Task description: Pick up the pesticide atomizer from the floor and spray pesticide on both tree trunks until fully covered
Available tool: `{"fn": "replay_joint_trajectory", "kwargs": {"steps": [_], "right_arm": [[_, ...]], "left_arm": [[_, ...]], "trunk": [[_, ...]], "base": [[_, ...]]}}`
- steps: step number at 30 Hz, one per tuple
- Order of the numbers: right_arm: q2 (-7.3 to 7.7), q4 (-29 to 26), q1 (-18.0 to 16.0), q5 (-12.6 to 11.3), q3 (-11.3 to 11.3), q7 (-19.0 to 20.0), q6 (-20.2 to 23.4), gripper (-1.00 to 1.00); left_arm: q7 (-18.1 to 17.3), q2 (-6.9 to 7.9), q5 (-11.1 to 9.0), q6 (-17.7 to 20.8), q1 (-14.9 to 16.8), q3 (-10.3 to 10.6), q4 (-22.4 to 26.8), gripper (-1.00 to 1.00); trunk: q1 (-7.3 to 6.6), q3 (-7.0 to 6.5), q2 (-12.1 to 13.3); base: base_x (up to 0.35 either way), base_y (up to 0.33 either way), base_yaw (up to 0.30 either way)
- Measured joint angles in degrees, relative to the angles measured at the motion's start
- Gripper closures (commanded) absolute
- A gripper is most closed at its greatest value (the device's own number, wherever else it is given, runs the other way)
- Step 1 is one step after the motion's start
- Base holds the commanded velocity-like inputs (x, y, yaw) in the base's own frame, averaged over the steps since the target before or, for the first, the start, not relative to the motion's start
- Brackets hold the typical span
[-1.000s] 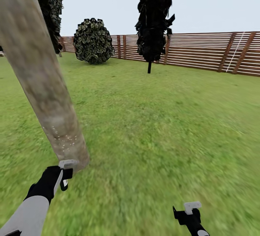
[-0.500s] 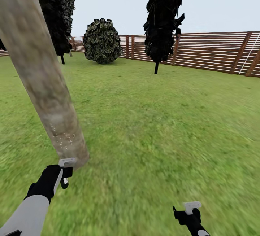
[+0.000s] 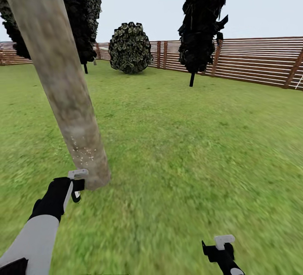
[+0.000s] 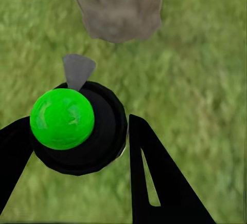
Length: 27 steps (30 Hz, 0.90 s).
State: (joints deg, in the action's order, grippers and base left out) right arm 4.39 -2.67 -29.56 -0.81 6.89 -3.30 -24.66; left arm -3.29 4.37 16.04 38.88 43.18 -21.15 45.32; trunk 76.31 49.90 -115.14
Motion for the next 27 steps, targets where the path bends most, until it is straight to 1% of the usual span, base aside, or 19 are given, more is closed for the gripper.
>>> {"fn": "replay_joint_trajectory", "kwargs": {"steps": [1,2,4,5,7,8,10,11,12,22,27], "right_arm": [[0.00,0.00,-0.01,0.00,0.01,0.03,0.00,-1.00],[0.00,0.00,-0.02,0.00,0.00,0.02,0.00,-1.00],[0.00,0.00,0.00,0.00,0.00,0.00,0.00,-1.00],[0.00,0.00,-0.02,0.00,0.00,0.02,0.00,-1.00],[0.01,0.00,0.03,0.00,0.01,0.00,-0.01,-1.00],[0.01,0.04,0.05,0.01,0.01,-0.03,-0.01,-1.00],[0.01,0.06,0.07,0.00,0.01,-0.04,-0.02,-1.00],[0.02,0.04,0.20,0.02,0.01,-0.05,-0.02,-1.00],[0.02,0.05,0.22,0.01,0.01,-0.05,-0.02,-1.00],[0.01,0.00,0.24,0.01,0.01,-0.04,-0.02,-1.00],[0.01,0.00,0.24,0.01,0.01,-0.05,-0.02,-1.00]], "left_arm": [[-0.13,-0.02,0.12,3.72,2.63,0.00,0.24,1.00],[-0.18,-0.03,-0.13,4.66,4.05,0.02,0.30,1.00],[-0.26,-0.03,-0.01,5.43,5.81,0.01,0.33,1.00],[-0.33,-0.08,0.14,5.90,7.59,0.01,0.72,1.00],[-0.36,-0.04,0.29,6.11,7.91,0.07,1.92,1.00],[-0.38,-0.04,0.12,6.43,7.92,0.52,2.42,1.00],[-0.38,-0.04,0.10,7.01,7.93,1.63,3.12,1.00],[-0.38,-0.04,-0.02,7.76,7.92,3.24,4.42,1.00],[-0.38,-0.03,0.12,7.88,7.93,3.47,4.71,1.00],[-0.38,-0.03,0.07,7.99,7.83,3.67,5.22,1.00],[-0.11,0.20,0.65,8.02,7.45,3.67,5.25,1.00]], "trunk": [[0.00,0.00,0.00],[0.00,0.00,0.00],[0.00,0.00,0.00],[0.00,0.00,0.00],[-0.01,0.00,0.00],[-0.01,0.01,0.00],[-0.02,0.00,0.00],[-0.02,0.00,0.00],[-0.01,0.00,0.00],[0.00,0.01,0.00],[-0.01,0.01,0.00]], "base": [[0.000,0.000,0.277],[0.000,0.000,0.277],[0.000,0.000,0.246],[0.000,0.000,0.088],[0.114,-0.120,0.022],[0.154,-0.168,0.009],[0.172,-0.195,0.004],[0.149,-0.230,0.001],[0.109,-0.244,0.000],[0.011,-0.272,0.000],[0.055,-0.275,0.001]]}}
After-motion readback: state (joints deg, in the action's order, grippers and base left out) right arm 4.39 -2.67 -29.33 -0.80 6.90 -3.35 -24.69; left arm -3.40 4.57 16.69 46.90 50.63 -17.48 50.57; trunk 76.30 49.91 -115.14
